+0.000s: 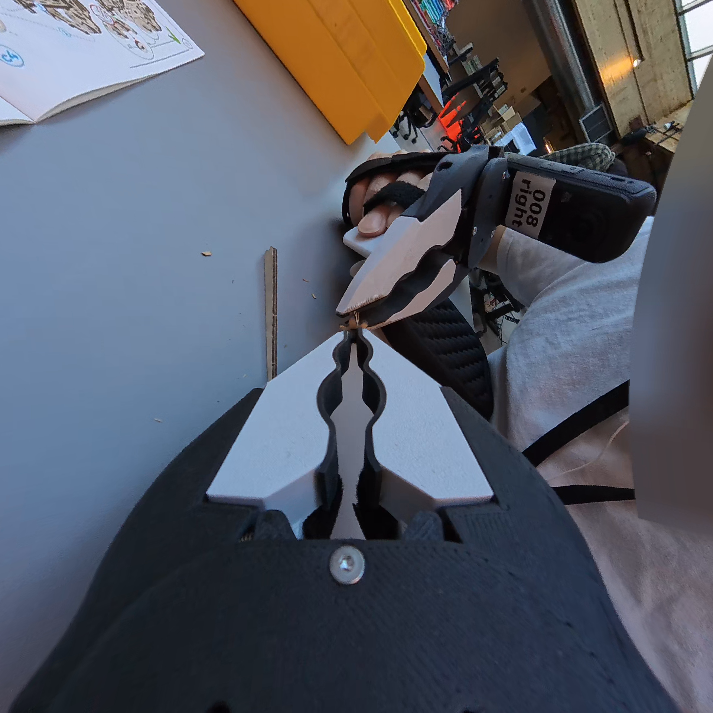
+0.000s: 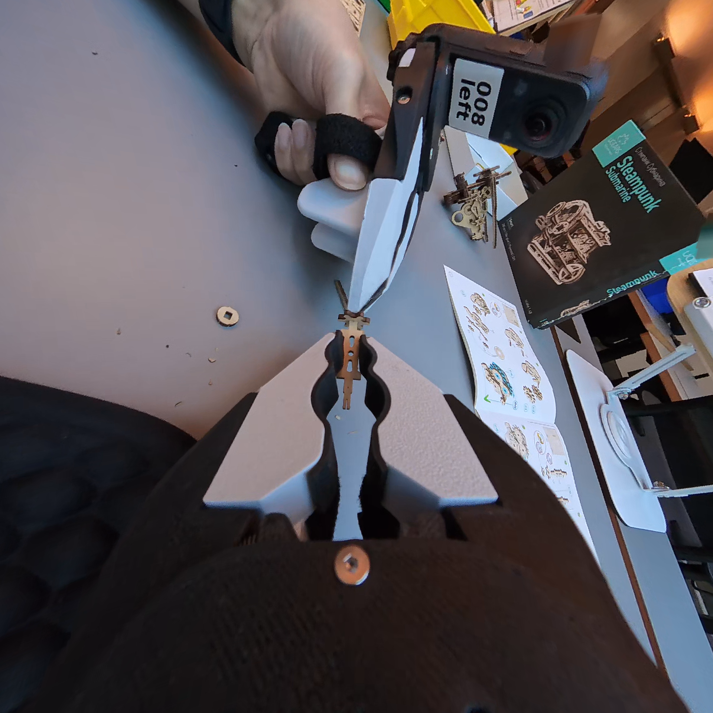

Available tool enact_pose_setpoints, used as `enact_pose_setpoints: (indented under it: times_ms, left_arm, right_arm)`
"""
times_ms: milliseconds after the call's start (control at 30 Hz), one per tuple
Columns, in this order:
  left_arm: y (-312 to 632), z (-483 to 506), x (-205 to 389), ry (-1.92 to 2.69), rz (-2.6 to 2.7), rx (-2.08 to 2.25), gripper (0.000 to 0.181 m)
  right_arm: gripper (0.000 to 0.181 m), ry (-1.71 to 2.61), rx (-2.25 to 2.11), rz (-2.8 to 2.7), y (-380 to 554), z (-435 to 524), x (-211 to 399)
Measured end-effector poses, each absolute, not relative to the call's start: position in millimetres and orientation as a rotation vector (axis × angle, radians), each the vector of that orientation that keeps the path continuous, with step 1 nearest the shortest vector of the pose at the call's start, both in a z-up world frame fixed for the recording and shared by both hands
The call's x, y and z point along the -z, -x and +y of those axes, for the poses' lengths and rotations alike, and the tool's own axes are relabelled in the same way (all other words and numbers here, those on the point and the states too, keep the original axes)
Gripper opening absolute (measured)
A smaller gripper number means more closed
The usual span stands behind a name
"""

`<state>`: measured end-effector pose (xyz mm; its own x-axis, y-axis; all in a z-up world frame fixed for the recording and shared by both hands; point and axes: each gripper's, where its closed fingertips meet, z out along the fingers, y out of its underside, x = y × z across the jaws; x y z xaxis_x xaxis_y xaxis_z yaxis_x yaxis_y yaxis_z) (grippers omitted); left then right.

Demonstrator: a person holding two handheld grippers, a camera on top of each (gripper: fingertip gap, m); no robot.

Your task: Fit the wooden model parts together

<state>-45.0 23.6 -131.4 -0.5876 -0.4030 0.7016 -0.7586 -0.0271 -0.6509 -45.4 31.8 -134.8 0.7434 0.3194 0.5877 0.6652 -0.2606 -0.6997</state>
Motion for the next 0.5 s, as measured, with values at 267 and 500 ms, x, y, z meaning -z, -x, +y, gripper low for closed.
enact_pose_setpoints:
  times_ms: [267,500]
  left_arm:
    - [35,28,124,-1.251,-1.953,-1.735,0.000]
    - [42,27,113,-1.024,-2.293,-1.820,0.001]
  right_arm:
    - [0.005,1.860,0.346,-0.636,35,35,127]
    - [0.006,1.809,0.253,-0.630,41,34,120]
